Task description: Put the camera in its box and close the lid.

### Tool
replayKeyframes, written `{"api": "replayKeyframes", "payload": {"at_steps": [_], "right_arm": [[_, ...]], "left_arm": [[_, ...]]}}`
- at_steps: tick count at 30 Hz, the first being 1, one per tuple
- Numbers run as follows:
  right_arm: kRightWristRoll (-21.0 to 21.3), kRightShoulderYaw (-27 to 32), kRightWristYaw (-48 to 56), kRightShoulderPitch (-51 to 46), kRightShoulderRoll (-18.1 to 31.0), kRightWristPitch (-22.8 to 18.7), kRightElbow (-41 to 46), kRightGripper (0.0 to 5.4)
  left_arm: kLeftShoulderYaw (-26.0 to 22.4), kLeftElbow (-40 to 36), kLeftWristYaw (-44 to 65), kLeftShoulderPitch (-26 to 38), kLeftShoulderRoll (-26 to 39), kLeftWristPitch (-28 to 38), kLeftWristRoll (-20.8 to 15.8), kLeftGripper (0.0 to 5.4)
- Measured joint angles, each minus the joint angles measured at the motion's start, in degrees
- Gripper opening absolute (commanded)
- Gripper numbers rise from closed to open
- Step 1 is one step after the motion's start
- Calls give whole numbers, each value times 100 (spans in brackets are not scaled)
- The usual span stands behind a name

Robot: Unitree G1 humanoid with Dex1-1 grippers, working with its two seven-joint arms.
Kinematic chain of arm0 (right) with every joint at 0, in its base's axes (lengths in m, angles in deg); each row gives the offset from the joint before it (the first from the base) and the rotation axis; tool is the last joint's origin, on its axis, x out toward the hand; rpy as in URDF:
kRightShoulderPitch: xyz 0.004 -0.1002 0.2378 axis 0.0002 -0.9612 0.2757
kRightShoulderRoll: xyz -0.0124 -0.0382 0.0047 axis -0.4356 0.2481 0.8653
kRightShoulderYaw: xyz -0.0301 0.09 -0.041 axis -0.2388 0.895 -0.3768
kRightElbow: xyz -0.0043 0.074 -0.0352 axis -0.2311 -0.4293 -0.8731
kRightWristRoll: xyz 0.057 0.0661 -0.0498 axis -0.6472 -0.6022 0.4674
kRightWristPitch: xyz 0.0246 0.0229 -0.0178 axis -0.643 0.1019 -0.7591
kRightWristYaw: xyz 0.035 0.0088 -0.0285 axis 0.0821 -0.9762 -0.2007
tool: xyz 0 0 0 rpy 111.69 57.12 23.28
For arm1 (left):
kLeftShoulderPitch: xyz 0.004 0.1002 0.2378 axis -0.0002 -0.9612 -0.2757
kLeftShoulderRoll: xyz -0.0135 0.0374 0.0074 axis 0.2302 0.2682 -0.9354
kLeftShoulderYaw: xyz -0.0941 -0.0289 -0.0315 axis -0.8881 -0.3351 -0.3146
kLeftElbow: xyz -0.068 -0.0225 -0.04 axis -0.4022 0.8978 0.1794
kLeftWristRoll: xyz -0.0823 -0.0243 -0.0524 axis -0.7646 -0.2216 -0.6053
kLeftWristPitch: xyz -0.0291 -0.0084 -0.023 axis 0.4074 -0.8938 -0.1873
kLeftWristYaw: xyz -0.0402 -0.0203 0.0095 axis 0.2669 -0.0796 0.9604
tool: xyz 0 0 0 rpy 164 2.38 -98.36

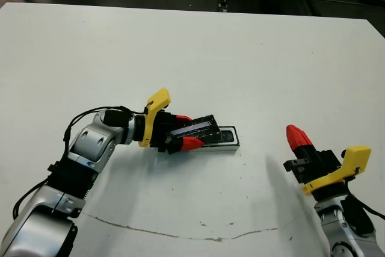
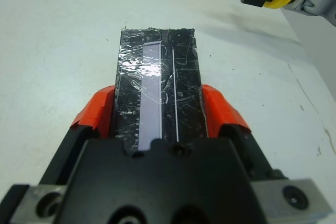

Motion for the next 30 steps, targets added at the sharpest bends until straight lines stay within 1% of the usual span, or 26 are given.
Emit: {"api": "replayKeyframes", "payload": {"at_steps": [4, 7, 14, 17, 30], "right_arm": [[8, -2, -27, -4, -1, -6, 2, 0], [2, -2, -47, -7, -1, -6, 4, 0], [7, -15, -65, -32, 0, -6, 24, 0], [7, -18, -70, -37, 0, -6, 28, 0], [-40, -27, -87, -53, 0, -16, 35, 0]], "left_arm": [[-3, -29, -8, 0, 0, -38, 7, 316], [40, 55, -13, 12, -12, 74, 60, 316], [264, 632, 95, 171, -144, 943, 276, 316], [383, 836, 157, 281, -206, 1129, 394, 316], [573, 1018, 171, 457, -348, 1252, 633, 316]]}}
